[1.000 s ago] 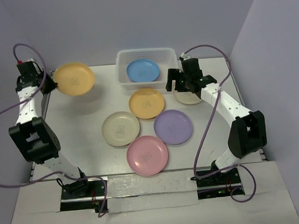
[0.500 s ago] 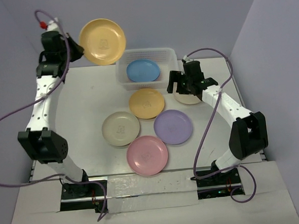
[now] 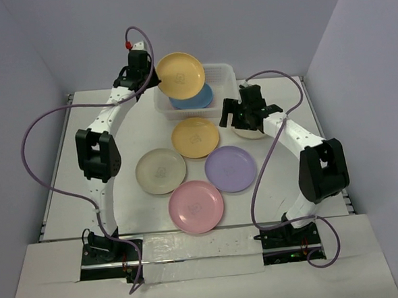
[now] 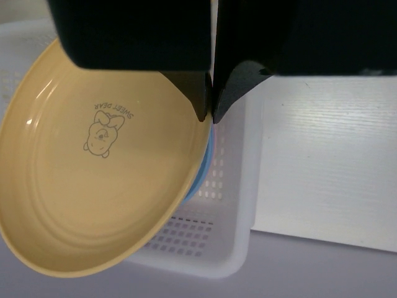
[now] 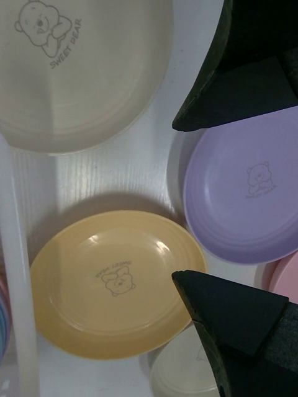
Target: Place the plates into the plastic bin on the countertop
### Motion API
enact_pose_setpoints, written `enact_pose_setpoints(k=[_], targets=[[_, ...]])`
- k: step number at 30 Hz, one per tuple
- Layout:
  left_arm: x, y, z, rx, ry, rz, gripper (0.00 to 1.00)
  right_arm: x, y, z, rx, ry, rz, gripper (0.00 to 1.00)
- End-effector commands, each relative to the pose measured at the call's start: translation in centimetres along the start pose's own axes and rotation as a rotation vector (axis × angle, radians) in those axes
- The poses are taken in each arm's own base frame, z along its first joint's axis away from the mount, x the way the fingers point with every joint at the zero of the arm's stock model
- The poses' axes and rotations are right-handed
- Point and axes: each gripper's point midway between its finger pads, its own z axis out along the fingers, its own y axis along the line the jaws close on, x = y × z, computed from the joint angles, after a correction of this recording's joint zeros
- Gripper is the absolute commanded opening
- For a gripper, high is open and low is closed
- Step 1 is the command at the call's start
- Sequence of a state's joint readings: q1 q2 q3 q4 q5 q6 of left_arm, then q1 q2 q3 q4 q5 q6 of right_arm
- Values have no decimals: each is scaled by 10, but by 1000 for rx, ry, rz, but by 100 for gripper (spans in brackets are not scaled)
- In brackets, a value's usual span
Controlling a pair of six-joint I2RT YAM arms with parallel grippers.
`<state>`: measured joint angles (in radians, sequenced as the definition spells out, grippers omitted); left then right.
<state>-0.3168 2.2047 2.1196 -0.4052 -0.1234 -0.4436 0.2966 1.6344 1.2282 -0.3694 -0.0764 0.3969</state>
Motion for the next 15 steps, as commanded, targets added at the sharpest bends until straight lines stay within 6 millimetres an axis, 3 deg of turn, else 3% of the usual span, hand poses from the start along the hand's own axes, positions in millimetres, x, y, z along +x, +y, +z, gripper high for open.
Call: enact_pose_setpoints(k=[1,7,9,11,12,13,15], targets=[[-27,-28,-1,52,-106,-35,0,-4,6,15,-16,-5,30,100],[-11,-30,22,44,-87,-23,9,2,15,34,-43,5,27,100],[-10,-30,26,48,-85,-16,22,-1,19,38,-48,-3,23,100],[-10,-31,27,51,-82,-13,46,3,24,44,-49,5,14,99],[-11,-32,28,52,-83,-12,54,2,26,46,-49,4,10,98],[-10,-32,28,51,-82,-12,56,-1,28,46,-50,-3,7,98],[-16,-33,22,52,-84,-10,75,0,33,51,-46,-4,-3,96]])
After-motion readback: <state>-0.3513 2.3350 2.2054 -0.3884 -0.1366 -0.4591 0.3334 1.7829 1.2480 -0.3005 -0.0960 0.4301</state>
